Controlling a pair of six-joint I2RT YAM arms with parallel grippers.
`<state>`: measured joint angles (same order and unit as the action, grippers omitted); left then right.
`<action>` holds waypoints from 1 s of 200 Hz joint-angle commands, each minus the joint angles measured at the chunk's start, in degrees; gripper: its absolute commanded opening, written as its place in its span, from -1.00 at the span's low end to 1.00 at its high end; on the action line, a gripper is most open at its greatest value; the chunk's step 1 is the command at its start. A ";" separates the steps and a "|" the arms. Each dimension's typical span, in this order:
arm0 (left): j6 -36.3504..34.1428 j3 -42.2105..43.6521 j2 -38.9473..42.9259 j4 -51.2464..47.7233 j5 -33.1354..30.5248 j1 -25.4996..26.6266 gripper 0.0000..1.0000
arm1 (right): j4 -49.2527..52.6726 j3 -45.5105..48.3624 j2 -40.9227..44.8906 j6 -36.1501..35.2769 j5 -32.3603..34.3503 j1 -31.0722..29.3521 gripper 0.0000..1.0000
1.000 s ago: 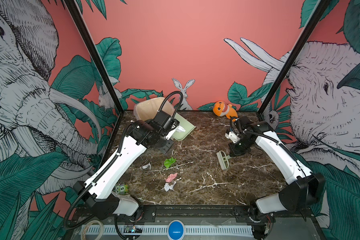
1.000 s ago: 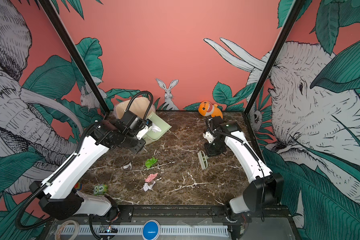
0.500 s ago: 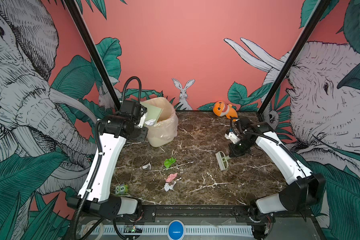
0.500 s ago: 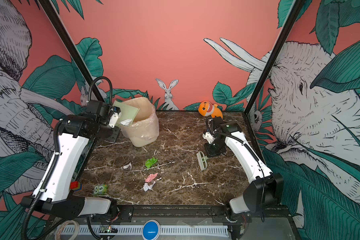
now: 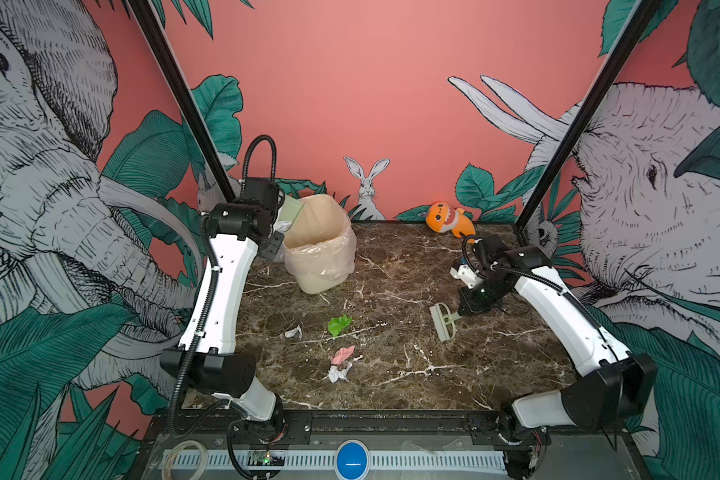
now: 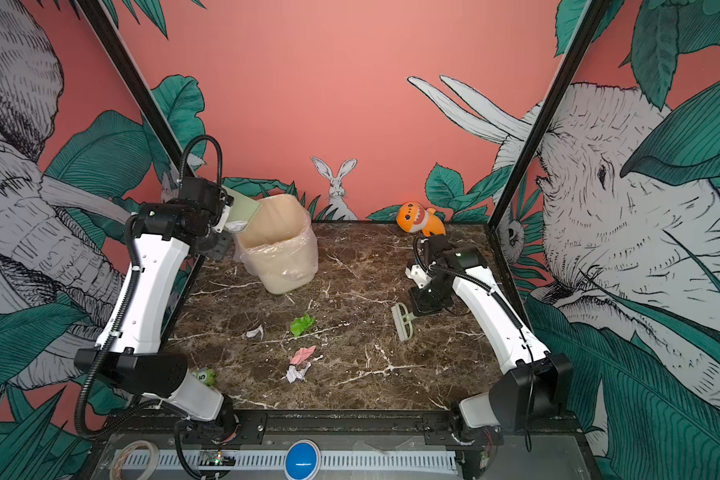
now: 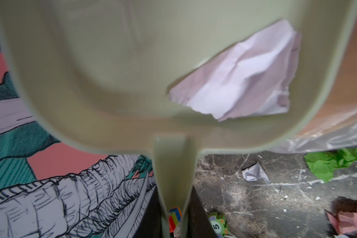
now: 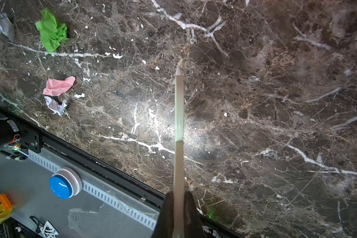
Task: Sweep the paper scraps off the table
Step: 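Tip the dustpan over the bagged bin with the left gripper to empty it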
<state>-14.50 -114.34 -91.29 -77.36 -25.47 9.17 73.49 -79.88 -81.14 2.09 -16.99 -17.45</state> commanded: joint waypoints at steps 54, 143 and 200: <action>-13.06 5.65 0.34 8.17 -19.56 5.34 -0.75 | 0.51 -0.19 0.10 -0.07 -1.61 0.31 -1.00; -33.44 17.73 4.39 29.17 -30.33 9.55 -0.77 | 0.96 0.62 1.78 0.16 -1.58 0.31 -1.00; -49.53 25.93 7.53 45.42 -34.27 12.10 -0.78 | 1.90 -0.37 2.46 0.11 -1.90 0.31 -1.00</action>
<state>-52.88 -92.62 -87.61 -43.83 -55.86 20.03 73.63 -79.77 -80.62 2.33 -17.89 -17.43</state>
